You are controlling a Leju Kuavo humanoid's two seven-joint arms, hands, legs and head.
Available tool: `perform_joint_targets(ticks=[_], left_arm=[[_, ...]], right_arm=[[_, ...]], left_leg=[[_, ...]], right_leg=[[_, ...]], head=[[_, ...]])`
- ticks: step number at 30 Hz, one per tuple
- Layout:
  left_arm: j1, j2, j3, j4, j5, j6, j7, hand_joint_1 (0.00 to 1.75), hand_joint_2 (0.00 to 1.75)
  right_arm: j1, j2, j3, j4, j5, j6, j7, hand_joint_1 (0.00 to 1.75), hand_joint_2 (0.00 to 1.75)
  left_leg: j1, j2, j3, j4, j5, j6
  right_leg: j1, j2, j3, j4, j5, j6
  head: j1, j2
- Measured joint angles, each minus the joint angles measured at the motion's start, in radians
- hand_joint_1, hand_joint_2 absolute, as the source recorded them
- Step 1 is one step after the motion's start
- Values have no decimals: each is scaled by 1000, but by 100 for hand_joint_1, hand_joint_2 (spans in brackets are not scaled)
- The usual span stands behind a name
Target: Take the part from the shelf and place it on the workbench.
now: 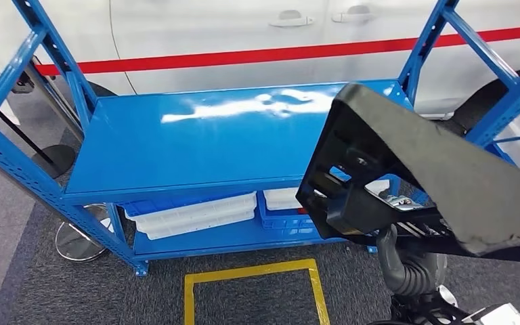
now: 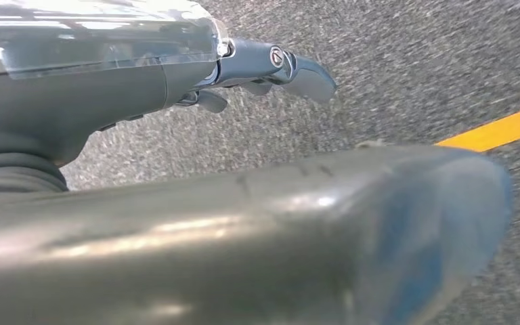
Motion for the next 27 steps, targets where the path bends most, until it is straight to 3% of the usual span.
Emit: perform_joint_targets(ticks=[1, 2, 3, 4, 5, 7, 9, 11, 13, 15, 16, 17, 18, 20, 22, 23, 25, 26, 27], left_arm=[[-1, 0, 0, 0, 0, 0, 4, 0, 0], [-1, 0, 0, 0, -1, 0, 8, 0, 0], [-2, 0, 0, 0, -2, 0, 11, 0, 0], [-3, 0, 0, 0, -3, 0, 14, 0, 0], [-3, 0, 0, 0, -5, 0, 16, 0, 0], [-5, 1, 0, 0, -8, -1, 20, 0, 0], [-6, 1, 0, -1, -8, -2, 22, 0, 0], [-6, 1, 1, 0, -7, -2, 25, 0, 0], [-4, 1, 2, -1, -7, -3, 26, 0, 0], [-1, 1, 4, 0, -6, -3, 27, 0, 0], [-1, 1, 5, 0, -6, -3, 27, 0, 0], [-2, 1, 6, 0, -6, -3, 27, 0, 0], [-2, 1, 6, 0, -6, -3, 27, 0, 0], [-4, 2, 8, -1, -4, -3, 27, 0, 0], [-5, 5, 10, -2, -1, -2, 27, 0, 0], [-6, 6, 12, -2, 1, -1, 27, 0, 0], [-6, 4, 15, -2, 3, 0, 27, 0, 0], [-7, 3, 16, -3, 5, 1, 28, 0, 0], [-6, 2, 16, -3, 7, 1, 29, 0, 0]], right_arm=[[4, 0, -1, -2, 0, -1, 0, 175, 175], [8, 0, -4, -4, -1, -3, 0, 175, 175], [14, 1, -8, -7, -2, -4, 1, 175, 175], [19, 1, -13, -12, -4, -5, 1, 175, 175], [25, 1, -20, -17, -7, -6, 1, 175, 175], [41, 2, -37, -29, -15, -8, -2, 175, 175], [64, 3, -56, -38, -20, -8, -9, 175, 175], [85, 3, -73, -44, -21, -9, -16, 175, 175], [103, 4, -86, -47, -22, -12, -23, 175, 175], [121, 5, -96, -49, -20, -16, -29, 175, 175], [129, 6, -101, -49, -18, -18, -31, 175, 175], [137, 6, -104, -49, -12, -21, -32, 175, 175], [144, 7, -108, -51, -3, -24, -31, 175, 175], [157, 8, -116, -55, 22, -35, -30, 175, 175], [171, 9, -125, -61, 49, -48, -27, 175, 175], [181, 10, -131, -66, 61, -54, -26, 175, 175], [213, 13, -148, -79, 81, -67, -24, 175, 175], [232, 15, -159, -87, 87, -72, -24, 175, 175], [250, 17, -171, -94, 91, -76, -24, 175, 175]], left_leg=[[-1, 11, -11, 4, 6, -1], [0, 23, -24, 10, 10, -3], [0, 33, -37, 18, 14, -5], [1, 43, -48, 28, 15, -8], [0, 51, -59, 39, 16, -12], [-4, 65, -69, 55, 18, -23], [-5, 82, -70, 57, 26, -37], [0, 63, -78, 73, 4, -51], [3, 9, -102, 152, -79, -59], [3, -19, -131, 278, -164, -58], [3, -23, -134, 320, -179, -56], [2, -24, -122, 328, -172, -52], [1, -28, -91, 296, -147, -46], [-3, -62, 4, 154, -98, -26], [-6, -100, 71, 37, -85, -14], [-9, -107, 82, 14, -87, -12], [-10, -87, 77, 2, -72, -10], [-8, -75, 73, -5, -61, -6], [-6, -59, 66, -12, -49, 0]], right_leg=[[-2, -2, -1, 38, 0, 5], [-6, -5, 13, 49, 19, 10], [-9, -13, 44, 23, 47, 14], [-12, -29, 91, -34, 70, 17], [-10, -54, 143, -107, 74, 19], [-3, -88, 203, -205, 60, 5], [4, -79, 200, -224, 57, -19], [3, -60, 186, -229, 73, -39], [1, -40, 164, -231, 94, -55], [6, -13, 138, -230, 114, -61], [8, 2, 125, -228, 124, -62], [11, 17, 112, -227, 133, -61], [13, 32, 101, -225, 142, -60], [16, 60, 81, -222, 159, -56], [15, 83, 69, -222, 177, -47], [12, 93, 65, -224, 186, -40], [9, 107, 60, -229, 201, -25], [10, 96, 54, -222, 191, -20], [11, 74, 43, -196, 160, -17]], head=[[0, 0], [0, 0], [0, 0], [0, 0], [0, 0], [-2, 0], [-3, 0], [-3, 0], [-4, 0], [-4, 0], [-4, 0], [-4, 0], [-4, 0], [-4, 0], [-4, 0], [-4, 0], [-4, 0], [-3, 0], [-3, 0]])
